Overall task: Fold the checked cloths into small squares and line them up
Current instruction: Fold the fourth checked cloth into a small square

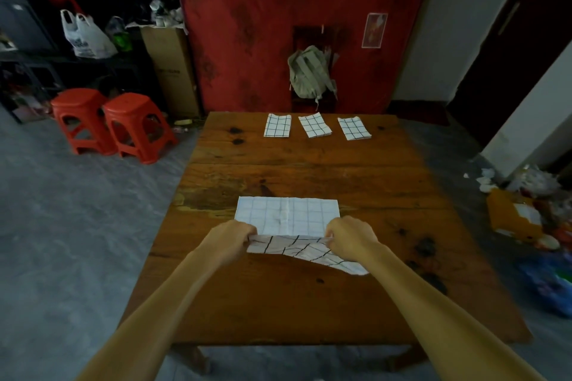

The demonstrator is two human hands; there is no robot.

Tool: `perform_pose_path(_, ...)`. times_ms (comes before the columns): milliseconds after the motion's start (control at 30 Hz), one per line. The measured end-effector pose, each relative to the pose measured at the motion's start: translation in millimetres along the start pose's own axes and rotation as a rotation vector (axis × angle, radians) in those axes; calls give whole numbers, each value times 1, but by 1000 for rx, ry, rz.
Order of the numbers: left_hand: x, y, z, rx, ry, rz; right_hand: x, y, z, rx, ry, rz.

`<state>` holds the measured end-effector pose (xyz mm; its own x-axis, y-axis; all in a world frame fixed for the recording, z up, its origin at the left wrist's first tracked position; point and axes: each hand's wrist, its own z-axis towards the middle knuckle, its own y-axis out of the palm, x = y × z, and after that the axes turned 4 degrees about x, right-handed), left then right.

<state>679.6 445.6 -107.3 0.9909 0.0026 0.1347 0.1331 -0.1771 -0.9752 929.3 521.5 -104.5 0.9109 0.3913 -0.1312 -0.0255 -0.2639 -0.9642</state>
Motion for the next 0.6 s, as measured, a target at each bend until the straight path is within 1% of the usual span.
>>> perform_pose_path(133,-7,26,-20,-125,-41,-33,-11,12,-20,-57,7,-38)
perform_pose_path(267,-7,39,-42,-172,-20,-46,-17,32,-40,-91,17,-60)
perform_pose_path(400,-10,42,-52,-124,-19,-62,-16,40,-52,-65,30,-88)
perform_pose_path(500,-12,36,-48,-71,-77,-86,-14,36,-49,29,12,-133)
perform_pose_path(600,-12,25,-35,4,-126,-59,-11,27,-35,139,0,-171)
